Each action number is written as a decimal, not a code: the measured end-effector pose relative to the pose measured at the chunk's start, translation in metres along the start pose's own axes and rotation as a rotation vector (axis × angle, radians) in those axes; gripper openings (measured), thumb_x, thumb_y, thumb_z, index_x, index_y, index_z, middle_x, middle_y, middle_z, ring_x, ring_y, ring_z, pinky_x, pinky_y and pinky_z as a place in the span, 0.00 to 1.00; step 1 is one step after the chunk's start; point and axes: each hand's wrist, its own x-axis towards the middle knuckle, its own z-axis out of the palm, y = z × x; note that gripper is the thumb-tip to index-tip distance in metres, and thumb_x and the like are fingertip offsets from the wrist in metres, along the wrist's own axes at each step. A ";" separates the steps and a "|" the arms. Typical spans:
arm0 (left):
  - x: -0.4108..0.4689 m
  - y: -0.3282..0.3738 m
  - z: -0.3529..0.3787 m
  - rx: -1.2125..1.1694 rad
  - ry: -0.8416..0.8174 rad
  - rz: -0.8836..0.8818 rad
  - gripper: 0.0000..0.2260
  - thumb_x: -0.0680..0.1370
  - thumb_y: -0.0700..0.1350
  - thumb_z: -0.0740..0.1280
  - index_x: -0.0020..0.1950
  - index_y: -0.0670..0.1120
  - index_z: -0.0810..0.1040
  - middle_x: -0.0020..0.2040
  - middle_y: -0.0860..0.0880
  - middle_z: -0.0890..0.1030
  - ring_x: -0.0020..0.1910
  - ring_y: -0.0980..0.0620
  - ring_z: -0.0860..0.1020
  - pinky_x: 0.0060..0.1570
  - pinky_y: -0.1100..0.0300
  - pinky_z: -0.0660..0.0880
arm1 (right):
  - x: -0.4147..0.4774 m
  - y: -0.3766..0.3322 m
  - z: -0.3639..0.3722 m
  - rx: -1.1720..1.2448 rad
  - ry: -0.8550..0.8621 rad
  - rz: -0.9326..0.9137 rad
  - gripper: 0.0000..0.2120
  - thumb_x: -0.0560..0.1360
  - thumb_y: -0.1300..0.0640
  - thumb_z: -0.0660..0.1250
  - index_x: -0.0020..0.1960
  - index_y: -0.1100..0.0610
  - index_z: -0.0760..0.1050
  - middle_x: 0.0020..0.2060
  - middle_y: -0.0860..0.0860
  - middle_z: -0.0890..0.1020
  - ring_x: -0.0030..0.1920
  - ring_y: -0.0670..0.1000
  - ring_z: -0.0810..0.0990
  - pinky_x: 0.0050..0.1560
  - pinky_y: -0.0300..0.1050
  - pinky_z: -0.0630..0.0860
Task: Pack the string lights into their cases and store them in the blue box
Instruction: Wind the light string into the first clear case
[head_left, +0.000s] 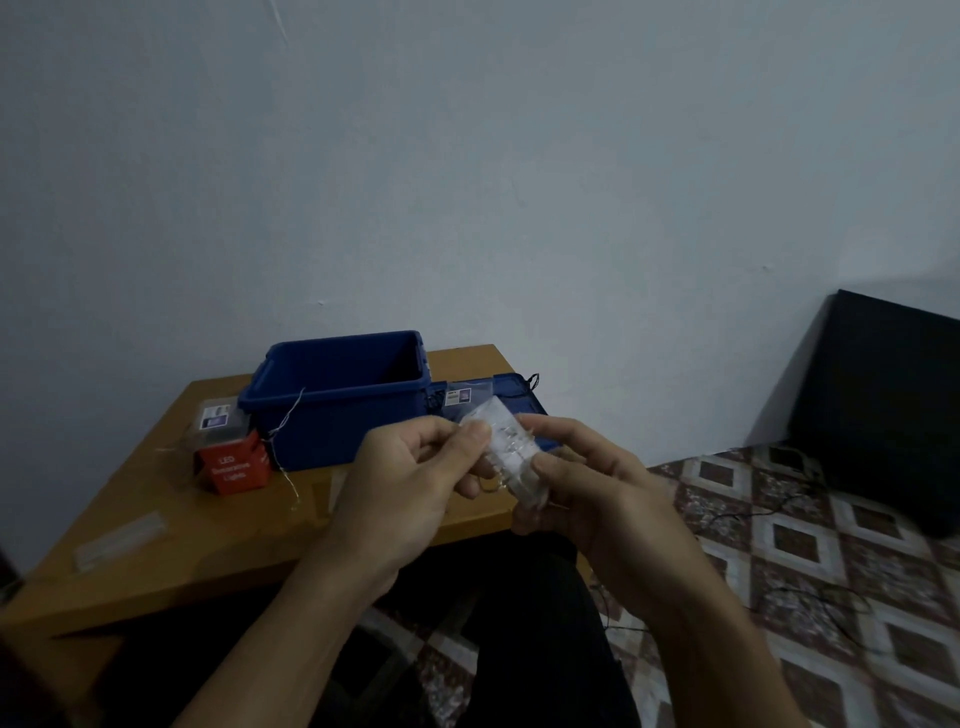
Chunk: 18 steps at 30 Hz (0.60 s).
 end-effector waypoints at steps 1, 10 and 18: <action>0.001 0.000 -0.002 0.024 -0.005 0.016 0.12 0.78 0.52 0.68 0.44 0.44 0.84 0.37 0.48 0.85 0.33 0.56 0.79 0.35 0.67 0.72 | 0.000 -0.001 0.000 0.006 -0.004 0.022 0.17 0.72 0.56 0.68 0.60 0.52 0.83 0.51 0.66 0.81 0.44 0.58 0.80 0.45 0.50 0.80; 0.000 -0.001 -0.006 0.140 -0.110 0.098 0.12 0.75 0.52 0.70 0.40 0.44 0.83 0.33 0.51 0.83 0.30 0.58 0.78 0.32 0.71 0.72 | 0.002 0.004 0.008 -0.110 0.127 0.035 0.17 0.75 0.48 0.70 0.52 0.62 0.78 0.44 0.58 0.84 0.39 0.54 0.83 0.38 0.47 0.79; 0.002 -0.008 -0.012 0.157 -0.164 0.098 0.14 0.73 0.55 0.68 0.41 0.45 0.83 0.36 0.48 0.84 0.32 0.55 0.79 0.34 0.67 0.74 | 0.006 0.015 0.009 -0.142 0.169 0.054 0.17 0.73 0.49 0.74 0.52 0.62 0.81 0.46 0.60 0.86 0.45 0.61 0.85 0.49 0.60 0.83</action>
